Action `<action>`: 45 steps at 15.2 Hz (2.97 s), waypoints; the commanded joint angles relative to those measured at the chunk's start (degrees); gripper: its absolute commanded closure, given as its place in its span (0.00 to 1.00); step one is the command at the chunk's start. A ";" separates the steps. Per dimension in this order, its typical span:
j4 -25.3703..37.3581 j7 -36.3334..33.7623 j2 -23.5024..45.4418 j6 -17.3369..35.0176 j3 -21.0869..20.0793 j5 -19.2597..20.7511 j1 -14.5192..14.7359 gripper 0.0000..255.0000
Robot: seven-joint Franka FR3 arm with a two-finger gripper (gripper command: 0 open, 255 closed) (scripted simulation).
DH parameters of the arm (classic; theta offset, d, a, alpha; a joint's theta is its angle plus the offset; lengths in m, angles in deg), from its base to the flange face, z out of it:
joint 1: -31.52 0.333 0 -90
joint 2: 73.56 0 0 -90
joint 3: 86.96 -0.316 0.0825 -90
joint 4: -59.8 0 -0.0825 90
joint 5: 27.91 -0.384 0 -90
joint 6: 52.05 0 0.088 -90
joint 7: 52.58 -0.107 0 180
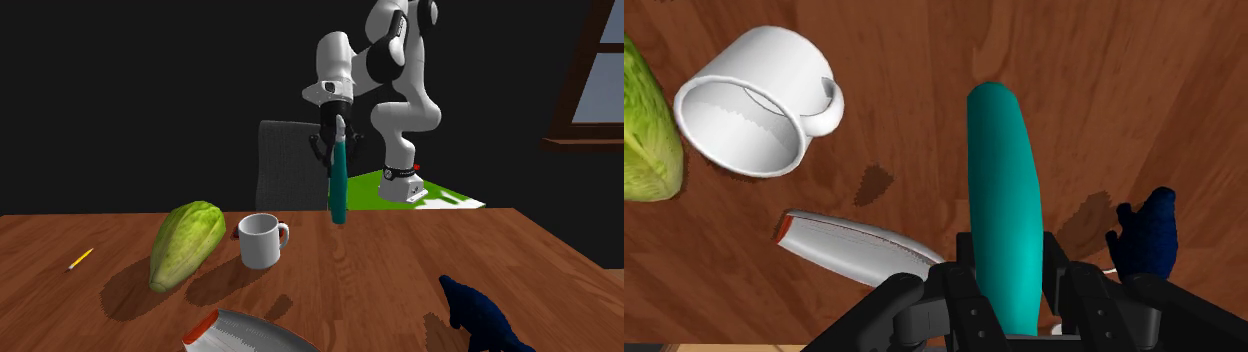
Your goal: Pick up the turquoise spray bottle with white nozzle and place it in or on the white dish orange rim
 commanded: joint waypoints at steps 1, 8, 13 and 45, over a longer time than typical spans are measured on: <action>3.57 1.13 3.77 -0.32 1.09 -2.52 1.96 1.00; 21.40 7.19 21.71 -5.17 3.69 -15.54 5.70 1.00; 35.81 8.14 34.12 -10.54 2.36 -21.72 3.13 1.00; 76.59 2.54 66.78 -19.55 -3.95 -28.55 -8.84 0.00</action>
